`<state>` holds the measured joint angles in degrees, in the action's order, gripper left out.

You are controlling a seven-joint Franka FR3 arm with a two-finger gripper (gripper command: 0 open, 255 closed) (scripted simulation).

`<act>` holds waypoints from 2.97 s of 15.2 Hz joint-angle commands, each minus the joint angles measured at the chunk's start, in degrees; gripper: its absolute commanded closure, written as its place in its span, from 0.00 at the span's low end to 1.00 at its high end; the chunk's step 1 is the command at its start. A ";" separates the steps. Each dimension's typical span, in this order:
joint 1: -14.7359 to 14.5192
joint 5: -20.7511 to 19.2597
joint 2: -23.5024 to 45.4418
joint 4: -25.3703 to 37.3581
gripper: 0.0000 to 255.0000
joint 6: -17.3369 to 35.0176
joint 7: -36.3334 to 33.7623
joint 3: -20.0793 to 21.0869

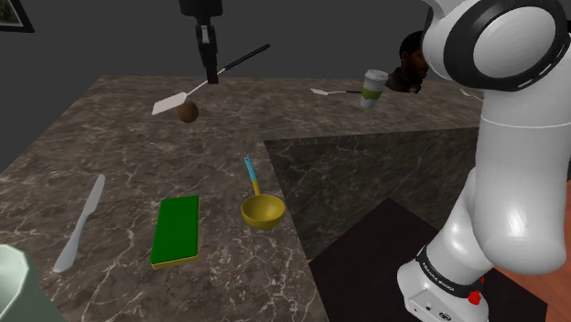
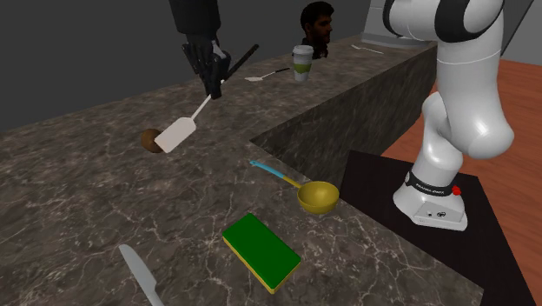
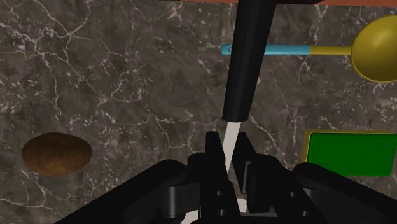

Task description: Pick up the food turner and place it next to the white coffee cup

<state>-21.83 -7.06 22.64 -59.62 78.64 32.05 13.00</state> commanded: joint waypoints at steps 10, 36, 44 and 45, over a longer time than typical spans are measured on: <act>8.09 3.14 -14.61 -18.40 1.00 4.49 9.37 -2.88; 24.73 1.99 -31.97 -39.48 1.00 10.39 44.41 -21.79; 29.47 1.62 -28.96 -36.18 1.00 10.97 55.93 -28.55; 30.10 1.72 -28.29 -35.45 1.00 11.00 57.41 -29.39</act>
<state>7.60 -5.42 -6.31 -95.79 89.57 87.74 -15.46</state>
